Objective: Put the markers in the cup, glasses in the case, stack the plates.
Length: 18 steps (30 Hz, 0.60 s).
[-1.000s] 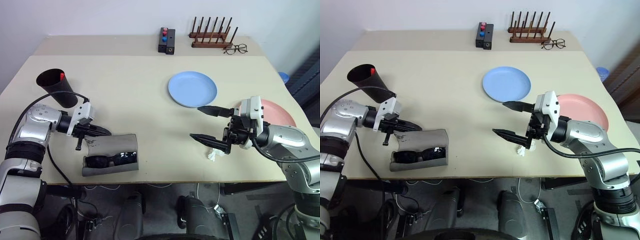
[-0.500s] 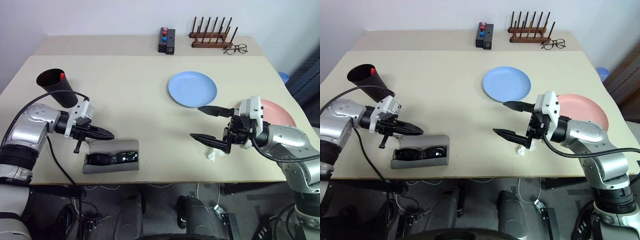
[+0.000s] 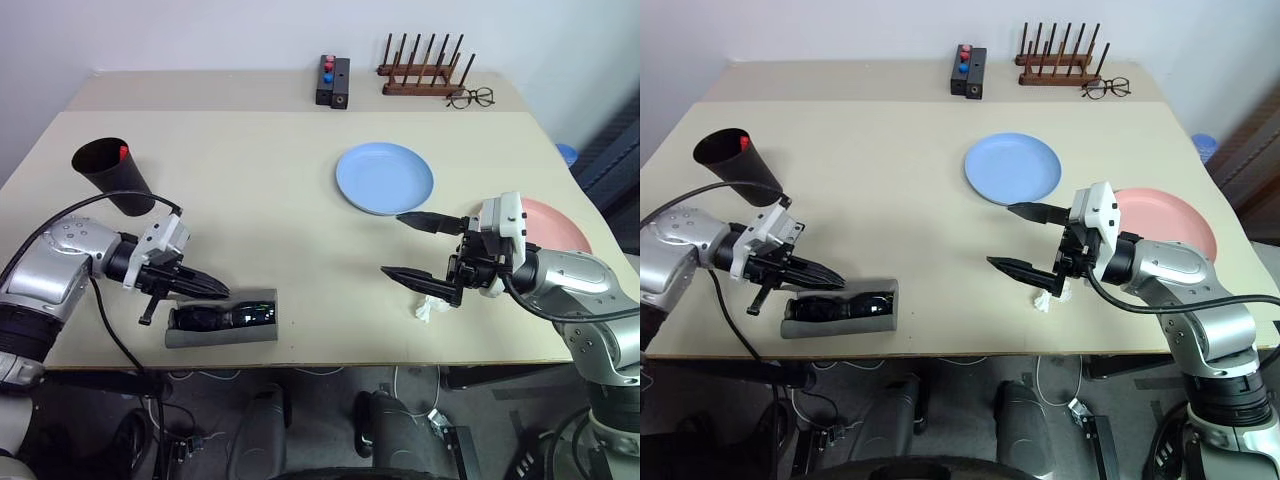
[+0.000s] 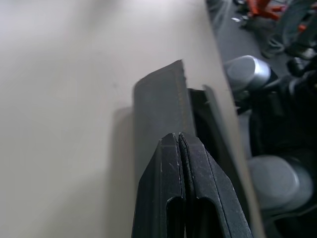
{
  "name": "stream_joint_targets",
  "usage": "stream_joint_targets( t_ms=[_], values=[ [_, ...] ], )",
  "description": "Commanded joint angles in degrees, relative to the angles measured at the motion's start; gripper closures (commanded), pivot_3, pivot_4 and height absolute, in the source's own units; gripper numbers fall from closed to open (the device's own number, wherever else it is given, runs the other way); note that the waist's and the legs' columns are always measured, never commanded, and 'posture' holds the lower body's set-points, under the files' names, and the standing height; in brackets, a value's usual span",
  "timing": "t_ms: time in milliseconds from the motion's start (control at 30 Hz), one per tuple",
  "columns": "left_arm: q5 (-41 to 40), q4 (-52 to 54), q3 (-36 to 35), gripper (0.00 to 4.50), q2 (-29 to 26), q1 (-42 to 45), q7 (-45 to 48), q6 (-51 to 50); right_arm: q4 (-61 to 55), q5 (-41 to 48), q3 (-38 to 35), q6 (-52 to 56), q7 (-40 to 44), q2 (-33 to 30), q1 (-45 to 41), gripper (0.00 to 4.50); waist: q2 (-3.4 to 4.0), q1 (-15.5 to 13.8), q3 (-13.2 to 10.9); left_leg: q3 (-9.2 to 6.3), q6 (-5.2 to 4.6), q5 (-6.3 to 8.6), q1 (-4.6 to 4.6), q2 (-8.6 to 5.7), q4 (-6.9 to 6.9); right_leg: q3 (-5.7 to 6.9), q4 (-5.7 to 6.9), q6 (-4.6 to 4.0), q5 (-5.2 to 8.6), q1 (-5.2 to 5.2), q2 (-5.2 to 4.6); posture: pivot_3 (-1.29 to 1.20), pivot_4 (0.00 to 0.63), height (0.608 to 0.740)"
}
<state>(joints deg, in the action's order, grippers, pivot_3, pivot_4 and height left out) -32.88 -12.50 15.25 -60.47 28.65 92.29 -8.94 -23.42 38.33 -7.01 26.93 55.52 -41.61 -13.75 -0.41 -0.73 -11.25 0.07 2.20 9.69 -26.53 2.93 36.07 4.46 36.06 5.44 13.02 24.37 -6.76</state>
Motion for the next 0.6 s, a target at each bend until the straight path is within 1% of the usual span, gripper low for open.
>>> stream_joint_targets(
  t_ms=[33,100,233,300,400,600],
  values=[
    [-3.5,4.7,-3.2,4.48,-1.5,-1.2,0.2,-3.8,-1.1,0.1,-1.1,-1.1,0.0,-0.1,-0.6,0.00,0.00,0.0,0.0,0.00,0.00,0.00,0.00,0.00,0.00,0.00,0.00,0.00,0.00,0.00,0.00,0.00,0.150,0.740],
    [-2.4,5.8,-2.8,4.48,-2.4,-2.4,0.2,-3.7,-1.2,0.1,-1.1,-1.1,0.0,-0.1,-0.5,0.00,0.00,0.0,0.0,0.00,0.00,0.00,0.00,0.00,0.00,0.00,0.00,0.00,0.00,0.00,0.00,0.00,0.150,0.740],
    [-2.0,6.9,-3.4,4.48,-2.6,-4.5,0.2,-4.4,-1.2,0.1,-1.2,-1.1,-0.1,-0.2,-0.5,0.00,0.02,0.0,0.0,0.01,0.01,0.00,0.01,0.00,-0.02,0.00,-0.02,0.00,0.00,0.00,0.00,0.00,0.150,0.740],
    [-1.6,6.4,-5.1,4.48,-0.9,-4.4,0.2,-3.9,-1.3,0.2,-1.3,-1.0,-0.1,-0.2,-0.4,0.00,0.02,-0.1,0.0,0.01,0.01,0.01,0.00,0.00,-0.02,0.00,-0.02,0.00,0.00,0.02,0.00,0.00,0.150,0.740],
    [-1.6,3.7,-8.1,4.48,2.0,-1.2,-1.3,-5.0,-1.3,0.2,-1.3,-1.0,-0.1,-0.2,-0.4,0.00,0.01,-0.2,0.0,0.00,0.01,0.01,-0.01,0.00,0.00,0.00,-0.03,0.00,0.00,0.00,0.00,0.00,0.150,0.740],
    [5.9,-9.8,-11.8,4.48,8.2,7.8,-6.5,4.4,-0.8,0.0,-1.2,-1.1,-0.1,-0.1,-0.7,0.00,0.00,0.0,0.0,0.03,0.00,0.00,0.00,-0.01,0.00,0.00,0.00,0.00,-0.01,-0.01,0.00,0.00,0.150,0.740]
  ],
)
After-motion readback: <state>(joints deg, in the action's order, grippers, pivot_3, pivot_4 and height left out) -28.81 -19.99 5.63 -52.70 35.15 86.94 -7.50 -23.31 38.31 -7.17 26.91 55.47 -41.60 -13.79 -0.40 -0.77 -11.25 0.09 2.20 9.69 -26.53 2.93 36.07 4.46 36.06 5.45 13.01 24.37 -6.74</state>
